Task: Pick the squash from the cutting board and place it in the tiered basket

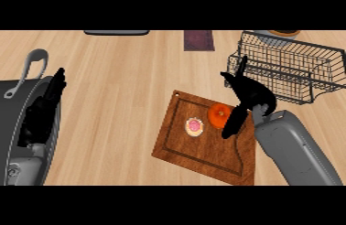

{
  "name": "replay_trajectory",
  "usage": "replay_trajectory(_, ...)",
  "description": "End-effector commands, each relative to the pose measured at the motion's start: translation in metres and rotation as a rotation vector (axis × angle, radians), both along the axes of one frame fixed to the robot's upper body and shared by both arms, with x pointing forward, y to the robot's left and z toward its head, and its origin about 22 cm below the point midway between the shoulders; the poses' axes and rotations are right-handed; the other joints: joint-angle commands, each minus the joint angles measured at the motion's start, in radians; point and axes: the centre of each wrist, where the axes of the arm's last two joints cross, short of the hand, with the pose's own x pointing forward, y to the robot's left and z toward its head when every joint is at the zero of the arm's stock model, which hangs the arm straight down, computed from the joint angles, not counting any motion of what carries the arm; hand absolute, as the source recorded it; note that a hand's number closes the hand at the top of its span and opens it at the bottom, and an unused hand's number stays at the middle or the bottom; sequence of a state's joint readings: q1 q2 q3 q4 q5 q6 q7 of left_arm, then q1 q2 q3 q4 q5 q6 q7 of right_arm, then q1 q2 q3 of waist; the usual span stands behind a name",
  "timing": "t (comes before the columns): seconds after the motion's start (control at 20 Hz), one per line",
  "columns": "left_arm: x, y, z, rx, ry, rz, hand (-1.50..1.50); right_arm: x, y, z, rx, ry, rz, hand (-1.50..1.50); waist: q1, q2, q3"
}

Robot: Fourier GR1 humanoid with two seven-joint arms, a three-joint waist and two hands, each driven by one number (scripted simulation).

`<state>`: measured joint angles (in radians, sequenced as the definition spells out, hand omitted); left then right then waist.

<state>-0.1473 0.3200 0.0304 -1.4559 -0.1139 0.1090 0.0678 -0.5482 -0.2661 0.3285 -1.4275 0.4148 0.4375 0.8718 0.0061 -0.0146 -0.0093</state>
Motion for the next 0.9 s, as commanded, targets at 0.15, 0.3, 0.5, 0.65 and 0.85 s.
replay_trajectory(0.15, -0.010, 0.001, -0.007, -0.003, -0.015, 0.003, 0.00, -0.011, 0.003, -0.043, -0.023, 0.107, -0.045, -1.50, -0.001, 0.014, 0.009)
replay_trajectory(0.3, -0.010, -0.014, -0.008, -0.012, 0.000, -0.002, 0.00, -0.003, -0.008, -0.041, -0.011, 0.098, -0.040, -1.50, 0.000, 0.015, 0.010)
replay_trajectory(0.5, 0.007, 0.015, -0.011, -0.012, 0.005, -0.003, 0.00, 0.006, -0.006, -0.050, -0.020, 0.142, -0.020, -1.50, -0.003, 0.019, 0.009)
replay_trajectory(0.65, -0.009, 0.008, 0.000, 0.005, -0.009, -0.004, 0.00, 0.002, -0.007, -0.049, 0.007, 0.157, -0.008, -1.50, -0.002, 0.014, 0.009)
replay_trajectory(0.85, 0.008, 0.008, -0.013, 0.004, -0.003, 0.002, 0.00, 0.015, 0.005, -0.062, 0.016, 0.152, -0.007, -1.50, -0.004, 0.016, 0.009)
